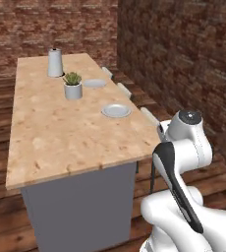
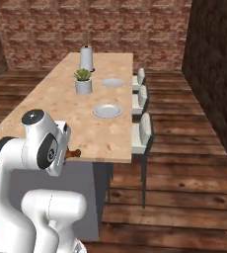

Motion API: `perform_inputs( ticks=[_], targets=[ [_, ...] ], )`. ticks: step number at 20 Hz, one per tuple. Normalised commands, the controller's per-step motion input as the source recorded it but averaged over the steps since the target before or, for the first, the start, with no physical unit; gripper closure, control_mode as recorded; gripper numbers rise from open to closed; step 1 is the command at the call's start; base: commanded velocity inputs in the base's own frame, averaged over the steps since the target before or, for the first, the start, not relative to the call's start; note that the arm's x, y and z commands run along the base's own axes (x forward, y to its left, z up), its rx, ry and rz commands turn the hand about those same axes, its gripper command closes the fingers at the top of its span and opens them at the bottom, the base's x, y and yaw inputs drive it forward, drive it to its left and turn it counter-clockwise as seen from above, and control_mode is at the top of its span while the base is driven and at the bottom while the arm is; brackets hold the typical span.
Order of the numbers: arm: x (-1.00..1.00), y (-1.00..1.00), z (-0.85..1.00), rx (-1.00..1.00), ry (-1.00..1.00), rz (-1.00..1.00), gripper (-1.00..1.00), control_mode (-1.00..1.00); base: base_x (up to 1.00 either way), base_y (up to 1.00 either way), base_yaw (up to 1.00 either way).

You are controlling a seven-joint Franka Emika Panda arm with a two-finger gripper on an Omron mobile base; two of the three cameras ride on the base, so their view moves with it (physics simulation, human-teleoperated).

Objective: Take the chicken drumsticks from the pan and place one on each plate on the dining counter.

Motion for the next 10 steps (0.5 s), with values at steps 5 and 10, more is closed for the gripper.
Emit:
perform_inputs(
  ticks=[5, 10],
  targets=[
    [0.0, 0.0, 0.0, 0.0, 0.0, 0.0, 1.0, 1.0, 0.03, -1.0, 0.04],
    [0.0, 0.0, 0.0, 0.0, 0.0, 0.0, 1.0, 1.0, 0.24, -1.0, 0.09]
  ],
)
